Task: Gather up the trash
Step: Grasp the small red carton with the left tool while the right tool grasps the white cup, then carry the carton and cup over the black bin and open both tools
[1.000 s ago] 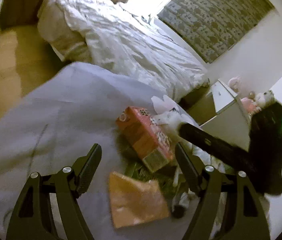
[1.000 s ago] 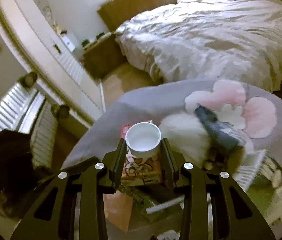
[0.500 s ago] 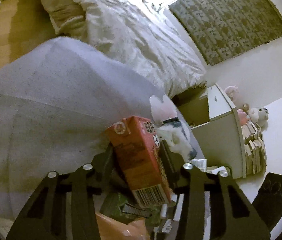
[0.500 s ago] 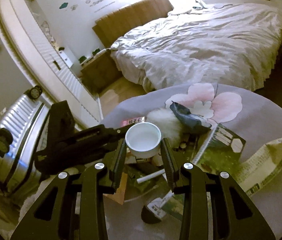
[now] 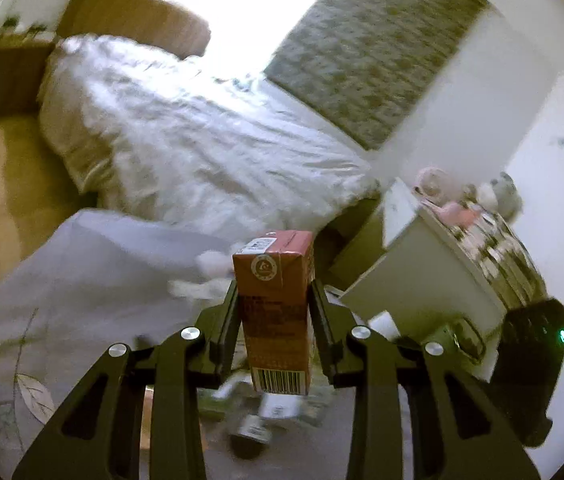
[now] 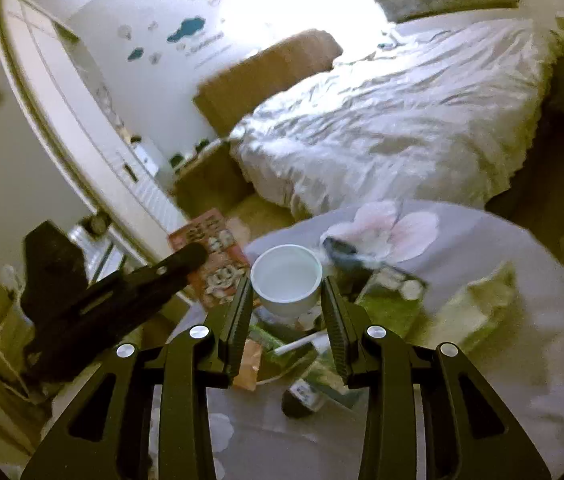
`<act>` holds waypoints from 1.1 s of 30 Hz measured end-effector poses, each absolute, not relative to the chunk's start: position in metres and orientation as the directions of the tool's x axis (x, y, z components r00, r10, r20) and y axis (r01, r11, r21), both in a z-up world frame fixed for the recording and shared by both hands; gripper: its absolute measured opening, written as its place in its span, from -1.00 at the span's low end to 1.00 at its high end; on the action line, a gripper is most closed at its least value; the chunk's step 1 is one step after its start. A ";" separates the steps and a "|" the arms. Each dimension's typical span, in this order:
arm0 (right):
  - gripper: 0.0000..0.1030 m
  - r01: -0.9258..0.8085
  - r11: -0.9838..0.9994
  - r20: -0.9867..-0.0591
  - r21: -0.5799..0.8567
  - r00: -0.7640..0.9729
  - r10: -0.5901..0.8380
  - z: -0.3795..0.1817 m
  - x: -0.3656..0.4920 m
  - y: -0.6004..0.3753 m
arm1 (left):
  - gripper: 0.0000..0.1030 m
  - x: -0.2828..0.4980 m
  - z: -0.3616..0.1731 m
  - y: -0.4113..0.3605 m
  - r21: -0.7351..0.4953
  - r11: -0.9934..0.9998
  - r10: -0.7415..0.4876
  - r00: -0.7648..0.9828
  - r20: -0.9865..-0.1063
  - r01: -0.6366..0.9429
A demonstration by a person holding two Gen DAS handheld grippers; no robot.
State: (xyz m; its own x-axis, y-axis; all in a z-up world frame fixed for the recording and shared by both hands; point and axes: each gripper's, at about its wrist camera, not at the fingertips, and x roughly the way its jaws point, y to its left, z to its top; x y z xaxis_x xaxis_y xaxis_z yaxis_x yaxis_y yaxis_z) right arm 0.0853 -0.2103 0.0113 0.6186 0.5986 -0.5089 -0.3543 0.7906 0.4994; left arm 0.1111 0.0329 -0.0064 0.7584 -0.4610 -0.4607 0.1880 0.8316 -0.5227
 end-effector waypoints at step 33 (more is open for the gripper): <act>-0.29 0.223 0.799 -0.566 0.559 0.807 0.170 -0.081 0.002 -0.542 | -0.35 0.097 -0.069 -0.289 -0.417 0.700 -0.690 0.398 -0.604 0.580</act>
